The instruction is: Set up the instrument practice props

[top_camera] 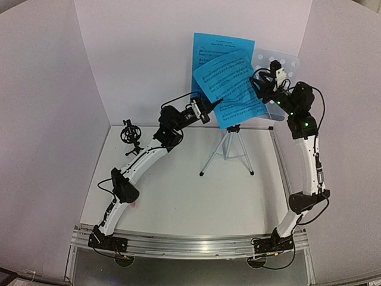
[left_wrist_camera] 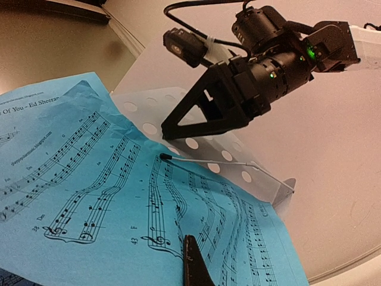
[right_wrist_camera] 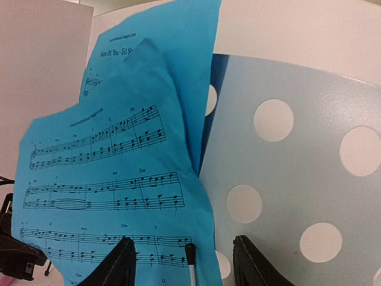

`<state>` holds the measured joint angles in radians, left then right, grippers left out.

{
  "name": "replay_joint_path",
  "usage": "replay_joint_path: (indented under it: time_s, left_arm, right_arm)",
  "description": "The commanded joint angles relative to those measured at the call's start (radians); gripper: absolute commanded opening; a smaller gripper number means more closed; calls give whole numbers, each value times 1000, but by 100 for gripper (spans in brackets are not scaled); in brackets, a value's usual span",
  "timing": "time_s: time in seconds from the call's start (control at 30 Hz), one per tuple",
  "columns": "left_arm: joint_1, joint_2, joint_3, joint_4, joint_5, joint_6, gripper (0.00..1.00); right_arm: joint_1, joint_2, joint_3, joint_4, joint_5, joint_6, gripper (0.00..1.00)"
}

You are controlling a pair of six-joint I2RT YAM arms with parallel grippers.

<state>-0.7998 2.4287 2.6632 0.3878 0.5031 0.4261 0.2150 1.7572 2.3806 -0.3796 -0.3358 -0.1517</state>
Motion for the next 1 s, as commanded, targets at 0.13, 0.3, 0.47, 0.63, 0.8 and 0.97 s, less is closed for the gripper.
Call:
replay_joint_path:
  time_s: [0.13, 0.3, 0.47, 0.63, 0.8, 0.97]
  left_arm:
    - [-1, -33, 5, 32, 25, 12, 0]
    - [-1, -37, -4, 34, 38, 4, 0]
    - [-2, -32, -6, 32, 46, 21, 0]
    - [-1, -28, 0, 31, 54, 14, 0]
    - [-1, -27, 1, 37, 55, 14, 0]
    - [-1, -28, -1, 36, 59, 14, 0]
  right_arm:
    - [6, 54, 53, 142, -51, 7, 54]
    - [6, 87, 74, 224, -76, 27, 54]
    - [7, 138, 124, 245, -83, 47, 54]
    - [7, 171, 151, 250, -100, 65, 52]
    - [7, 163, 143, 254, -117, 71, 46]
    - [7, 166, 124, 253, -147, 90, 42]
